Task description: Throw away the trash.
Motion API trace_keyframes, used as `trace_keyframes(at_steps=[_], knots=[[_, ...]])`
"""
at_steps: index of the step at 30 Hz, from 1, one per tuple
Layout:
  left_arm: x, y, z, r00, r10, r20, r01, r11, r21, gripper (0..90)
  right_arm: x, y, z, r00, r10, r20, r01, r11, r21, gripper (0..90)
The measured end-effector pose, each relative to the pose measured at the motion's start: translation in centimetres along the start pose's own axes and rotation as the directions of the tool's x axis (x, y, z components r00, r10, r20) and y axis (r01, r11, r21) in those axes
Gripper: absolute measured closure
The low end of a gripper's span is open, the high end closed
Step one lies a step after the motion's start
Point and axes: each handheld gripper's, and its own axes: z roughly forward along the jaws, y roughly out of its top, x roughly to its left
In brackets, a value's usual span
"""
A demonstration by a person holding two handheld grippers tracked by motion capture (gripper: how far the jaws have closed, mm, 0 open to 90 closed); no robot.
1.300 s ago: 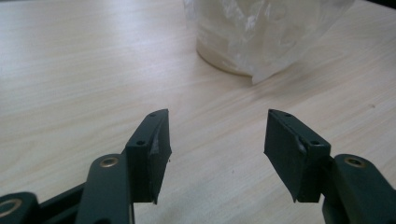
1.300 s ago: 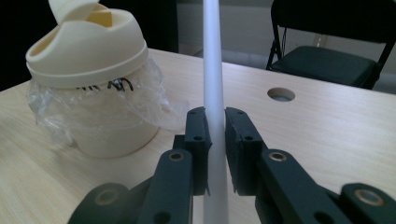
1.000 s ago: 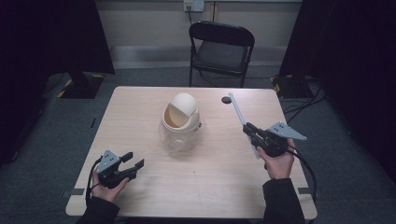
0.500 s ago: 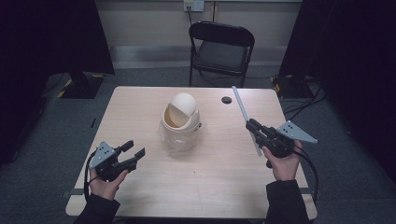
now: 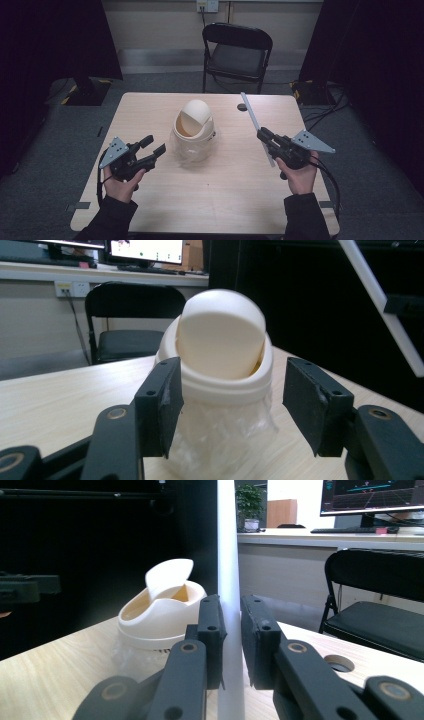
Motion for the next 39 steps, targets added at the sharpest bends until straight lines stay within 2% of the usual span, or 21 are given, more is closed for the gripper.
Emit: trace_keyframes(at_steps=[7, 15, 25, 32, 33, 35, 39], knots=[[-0.9, 1.4, 1.2, 0.9994, -0.003, 0.036, 0.004, 0.9993, -0.037, 41.9, 0.6, 0.0, 0.1, 0.9997, -0.003, -0.025, 0.003, 1.000, -0.008, 80.6], [-2.6, 3.1, 3.2, 0.9965, 0.006, 0.084, 0.000, 0.9973, -0.074, 43.3, 1.1, -0.3, 0.3, 0.9987, 0.004, -0.051, -0.005, 1.000, -0.017, 80.6], [-4.7, 4.4, 6.1, 0.9886, -0.001, 0.151, 0.016, 0.9951, -0.098, 45.6, 1.5, -0.5, 0.4, 0.9974, 0.006, -0.072, -0.007, 1.000, -0.017, 80.6], [-5.9, 4.9, 8.0, 0.9821, -0.007, 0.188, 0.024, 0.9954, -0.093, 47.5, 1.8, -0.5, 0.4, 0.9968, 0.003, -0.080, -0.005, 1.000, -0.021, 80.7], [-6.1, 4.9, 8.2, 0.9805, -0.023, 0.195, 0.043, 0.9940, -0.100, 47.5, 1.8, -0.6, 0.4, 0.9963, 0.003, -0.086, -0.005, 1.000, -0.024, 80.7], [-6.2, 5.0, 8.5, 0.9798, -0.023, 0.199, 0.043, 0.9942, -0.098, 47.5, 1.9, -0.6, 0.4, 0.9962, 0.004, -0.087, -0.006, 1.000, -0.027, 80.7], [-7.1, 5.1, 9.9, 0.9745, -0.037, 0.221, 0.059, 0.9941, -0.091, 47.5, 2.2, -0.8, 0.6, 0.9946, -0.002, -0.103, -0.001, 1.000, -0.025, 80.7]])
